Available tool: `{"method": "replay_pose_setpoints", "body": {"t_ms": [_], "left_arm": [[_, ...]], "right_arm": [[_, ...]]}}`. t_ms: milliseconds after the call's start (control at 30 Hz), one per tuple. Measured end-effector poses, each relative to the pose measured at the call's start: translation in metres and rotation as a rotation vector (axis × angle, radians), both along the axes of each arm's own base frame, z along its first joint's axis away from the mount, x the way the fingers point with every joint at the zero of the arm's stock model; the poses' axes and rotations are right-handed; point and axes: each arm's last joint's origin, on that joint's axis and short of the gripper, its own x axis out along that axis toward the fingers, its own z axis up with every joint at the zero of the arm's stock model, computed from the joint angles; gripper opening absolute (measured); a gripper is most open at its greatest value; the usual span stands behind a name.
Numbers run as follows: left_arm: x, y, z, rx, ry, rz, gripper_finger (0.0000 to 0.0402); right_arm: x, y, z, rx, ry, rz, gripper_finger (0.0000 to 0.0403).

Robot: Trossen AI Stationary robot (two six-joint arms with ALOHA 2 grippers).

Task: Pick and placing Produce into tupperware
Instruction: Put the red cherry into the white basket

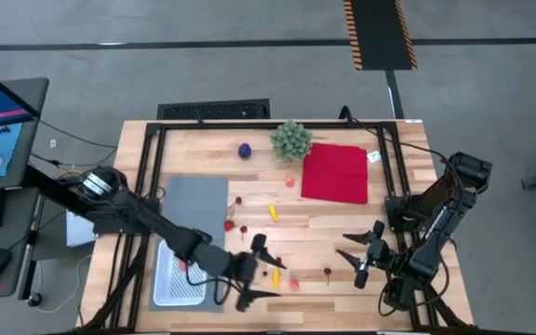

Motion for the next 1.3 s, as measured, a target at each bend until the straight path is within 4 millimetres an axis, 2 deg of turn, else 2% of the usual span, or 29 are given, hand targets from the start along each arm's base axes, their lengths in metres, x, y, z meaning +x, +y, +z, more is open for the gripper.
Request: {"method": "replay_pose_setpoints", "body": {"t_ms": [133,300,433,567,767,1300], "left_arm": [[-0.020,0.016,-0.014,-0.048,-0.006,-0.026,0.0306],[-0.034,0.028,-0.021,-0.171,0.034,0.110,0.0306],[-0.034,0.033,-0.031,-0.154,0.088,0.210,0.0306],[-0.032,0.035,-0.029,-0.185,0.071,0.244,0.0306],[-0.030,0.038,-0.024,-0.209,0.028,0.253,0.0306],[-0.031,0.035,-0.026,-0.242,0.070,0.209,0.0306]], "right_arm": [[0.000,0.000,0.000,0.000,0.000,0.000,0.0255],[0.001,-0.001,0.000,-0.002,0.000,-0.007,0.0255],[0.004,-0.002,0.000,0.003,-0.003,-0.021,0.0255],[0.007,-0.004,0.000,0.006,-0.004,-0.034,0.0255],[0.010,-0.007,0.000,-0.021,0.010,-0.043,0.0255],[0.031,-0.022,0.000,0.011,-0.004,-0.159,0.0255]]}}
